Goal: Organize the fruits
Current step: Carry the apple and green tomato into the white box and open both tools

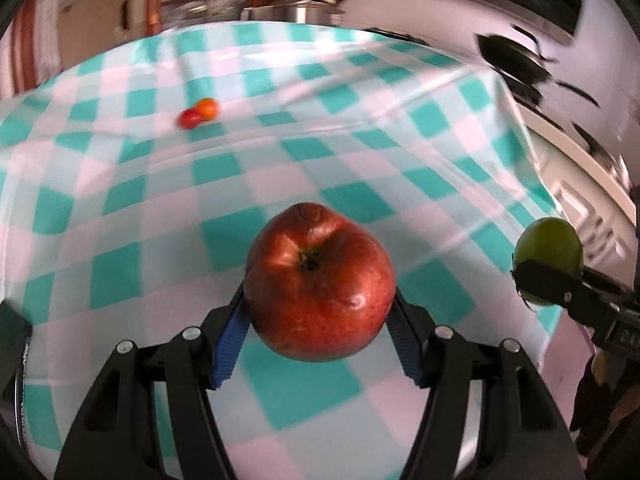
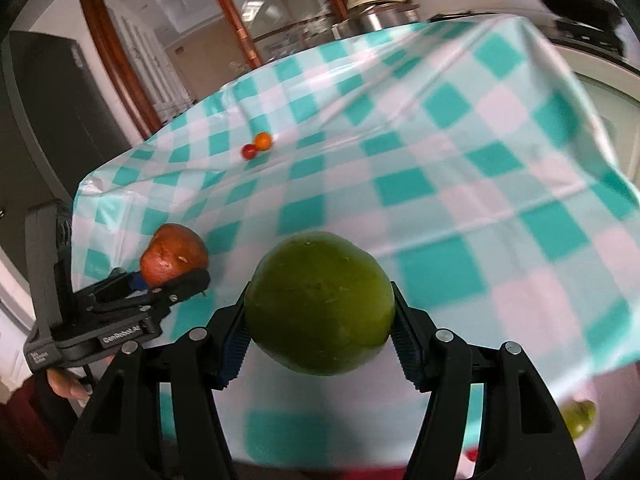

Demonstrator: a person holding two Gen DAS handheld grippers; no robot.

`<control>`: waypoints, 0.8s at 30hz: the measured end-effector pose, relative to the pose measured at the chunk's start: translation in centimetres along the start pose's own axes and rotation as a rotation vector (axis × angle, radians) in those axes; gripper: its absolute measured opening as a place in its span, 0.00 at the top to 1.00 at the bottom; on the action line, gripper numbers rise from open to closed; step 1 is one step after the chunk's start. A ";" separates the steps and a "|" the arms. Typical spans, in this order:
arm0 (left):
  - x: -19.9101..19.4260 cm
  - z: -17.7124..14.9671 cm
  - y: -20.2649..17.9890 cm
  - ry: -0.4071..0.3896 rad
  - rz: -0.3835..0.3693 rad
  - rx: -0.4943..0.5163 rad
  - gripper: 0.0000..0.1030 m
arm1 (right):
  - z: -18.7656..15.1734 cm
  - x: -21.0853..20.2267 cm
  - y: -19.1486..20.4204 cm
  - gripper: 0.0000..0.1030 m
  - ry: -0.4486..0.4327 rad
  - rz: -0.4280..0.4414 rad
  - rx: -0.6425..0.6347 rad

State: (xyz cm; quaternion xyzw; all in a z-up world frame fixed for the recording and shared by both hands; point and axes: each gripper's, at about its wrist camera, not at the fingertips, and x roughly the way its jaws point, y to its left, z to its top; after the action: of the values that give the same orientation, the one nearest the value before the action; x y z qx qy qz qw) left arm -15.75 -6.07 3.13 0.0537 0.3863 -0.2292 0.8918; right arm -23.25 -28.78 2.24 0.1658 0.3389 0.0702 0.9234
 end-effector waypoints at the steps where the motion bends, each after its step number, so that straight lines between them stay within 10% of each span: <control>1: -0.1 -0.1 -1.3 0.002 -0.012 0.028 0.38 | -0.4 -0.8 -0.8 0.40 -0.008 -0.011 0.008; 15: -0.7 -2.6 -15.2 0.040 -0.214 0.377 0.38 | -6.7 -9.9 -13.6 0.40 -0.111 -0.185 0.251; 24: -0.1 -6.2 -25.0 0.087 -0.339 0.680 0.38 | -11.8 -10.6 -19.2 0.40 -0.025 -0.352 0.326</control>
State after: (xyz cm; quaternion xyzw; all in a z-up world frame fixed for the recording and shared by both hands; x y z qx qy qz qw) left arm -31.21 -26.53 0.92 0.2917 0.3293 -0.4860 0.7552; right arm -38.61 -46.29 -6.57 0.2517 0.3581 -0.1496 0.8866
